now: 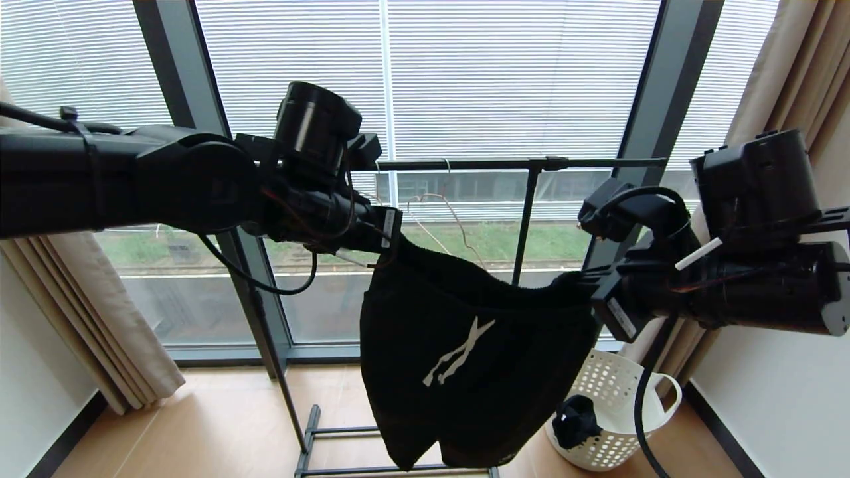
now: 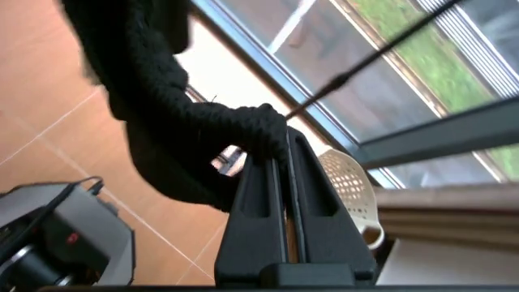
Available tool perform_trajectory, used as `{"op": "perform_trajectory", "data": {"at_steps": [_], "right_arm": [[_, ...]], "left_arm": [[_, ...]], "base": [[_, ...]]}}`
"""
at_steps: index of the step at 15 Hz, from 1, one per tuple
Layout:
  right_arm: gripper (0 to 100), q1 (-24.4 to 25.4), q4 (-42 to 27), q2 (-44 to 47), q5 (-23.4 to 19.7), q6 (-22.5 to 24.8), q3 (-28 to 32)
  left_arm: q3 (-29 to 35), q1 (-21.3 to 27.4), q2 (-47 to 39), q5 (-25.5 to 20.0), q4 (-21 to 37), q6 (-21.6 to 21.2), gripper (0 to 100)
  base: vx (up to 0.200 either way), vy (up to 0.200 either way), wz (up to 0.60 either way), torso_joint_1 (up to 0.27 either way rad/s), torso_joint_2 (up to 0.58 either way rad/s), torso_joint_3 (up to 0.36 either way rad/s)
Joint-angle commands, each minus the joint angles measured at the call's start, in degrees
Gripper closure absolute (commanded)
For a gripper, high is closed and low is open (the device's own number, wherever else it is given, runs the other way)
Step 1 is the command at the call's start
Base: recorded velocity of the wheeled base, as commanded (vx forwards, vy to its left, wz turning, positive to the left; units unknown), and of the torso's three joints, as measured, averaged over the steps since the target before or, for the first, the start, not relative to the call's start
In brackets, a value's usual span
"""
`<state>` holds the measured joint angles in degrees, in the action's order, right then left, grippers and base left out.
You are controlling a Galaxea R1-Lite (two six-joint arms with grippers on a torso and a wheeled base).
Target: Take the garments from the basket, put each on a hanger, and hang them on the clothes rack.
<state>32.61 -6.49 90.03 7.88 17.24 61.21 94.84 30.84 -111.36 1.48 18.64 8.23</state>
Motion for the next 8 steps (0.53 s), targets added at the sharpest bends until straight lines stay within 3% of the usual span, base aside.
{"op": "perform_trajectory", "data": {"at_steps": [1,3,4,6,7,8], "right_arm": [[100,5.4,0.0,-1.0,-0.6,0.2,-2.5],[100,7.8,0.0,-0.6,-0.7,-0.2,-2.8],[100,11.8,0.1,0.3,-1.0,-2.6,-2.8],[100,17.9,0.9,3.3,-1.0,-12.1,-0.8],[100,17.9,0.9,3.3,-1.0,-12.1,-0.8],[100,21.3,0.9,6.0,-1.0,-20.4,2.5]], "left_arm": [[9.7,0.1,-6.8,0.0,4.3,0.1,100],[13.6,0.1,-8.5,-0.1,6.7,0.2,100],[17.8,0.4,-10.6,0.0,8.3,0.7,100],[19.7,1.0,-11.6,-0.1,9.6,0.9,100],[19.7,1.0,-11.6,-0.1,9.6,0.9,100],[19.7,1.2,-11.6,-0.1,9.7,0.9,100]], "base": [[0.000,0.000,0.00,0.000,0.00,0.000],[0.000,0.000,0.00,0.000,0.00,0.000],[0.000,0.000,0.00,0.000,0.00,0.000],[0.000,0.000,0.00,0.000,0.00,0.000],[0.000,0.000,0.00,0.000,0.00,0.000],[0.000,0.000,0.00,0.000,0.00,0.000]]}}
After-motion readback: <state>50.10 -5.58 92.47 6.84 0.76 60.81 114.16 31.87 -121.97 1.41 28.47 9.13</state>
